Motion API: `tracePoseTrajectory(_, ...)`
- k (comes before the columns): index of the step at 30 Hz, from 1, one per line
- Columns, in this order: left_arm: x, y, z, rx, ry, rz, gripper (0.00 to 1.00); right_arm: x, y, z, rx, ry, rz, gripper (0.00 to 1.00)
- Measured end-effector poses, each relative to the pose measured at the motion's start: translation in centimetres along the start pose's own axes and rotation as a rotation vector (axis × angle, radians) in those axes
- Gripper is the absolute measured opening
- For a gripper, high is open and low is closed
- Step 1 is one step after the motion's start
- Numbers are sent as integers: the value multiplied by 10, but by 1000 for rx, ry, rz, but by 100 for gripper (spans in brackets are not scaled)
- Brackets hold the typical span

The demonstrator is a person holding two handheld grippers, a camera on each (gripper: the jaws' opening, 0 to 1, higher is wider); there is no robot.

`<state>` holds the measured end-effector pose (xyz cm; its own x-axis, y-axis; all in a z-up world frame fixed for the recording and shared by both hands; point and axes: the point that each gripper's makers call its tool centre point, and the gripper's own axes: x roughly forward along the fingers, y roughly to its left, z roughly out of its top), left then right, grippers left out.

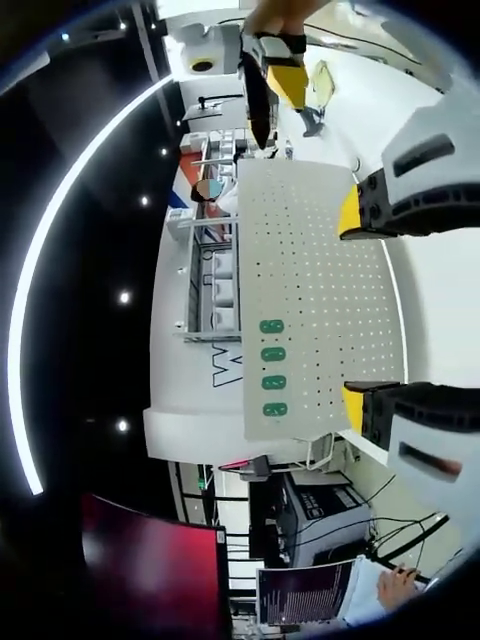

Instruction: Insert the hook assembly into the mounting plate slot until the hook locks in place.

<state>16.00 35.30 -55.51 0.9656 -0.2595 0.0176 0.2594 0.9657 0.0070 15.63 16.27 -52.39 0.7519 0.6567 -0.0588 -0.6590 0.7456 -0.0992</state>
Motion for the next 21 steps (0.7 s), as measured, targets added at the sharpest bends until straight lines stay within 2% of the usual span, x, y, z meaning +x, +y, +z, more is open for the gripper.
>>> tracePoseTrajectory(2, -1, 1, -2, -1, 4, 0, 60, 0, -4, 1, 9, -11, -29, 100)
tracePoseTrajectory(10, -1, 1, -2, -9, 1, -4, 64, 1, 0, 2, 24, -16, -29, 100)
tracePoseTrajectory(17, -1, 0, -2, -17, 0, -9, 72, 1, 2, 5, 7, -20, -23, 100)
tracePoseTrajectory(20, -1, 1, -2, -28, -5, -2, 79, 1, 2, 6, 10, -25, -23, 100)
tracePoseTrajectory(21, -1, 2, -1, -31, -10, 2, 84, 1, 2, 6, 9, -26, -23, 100)
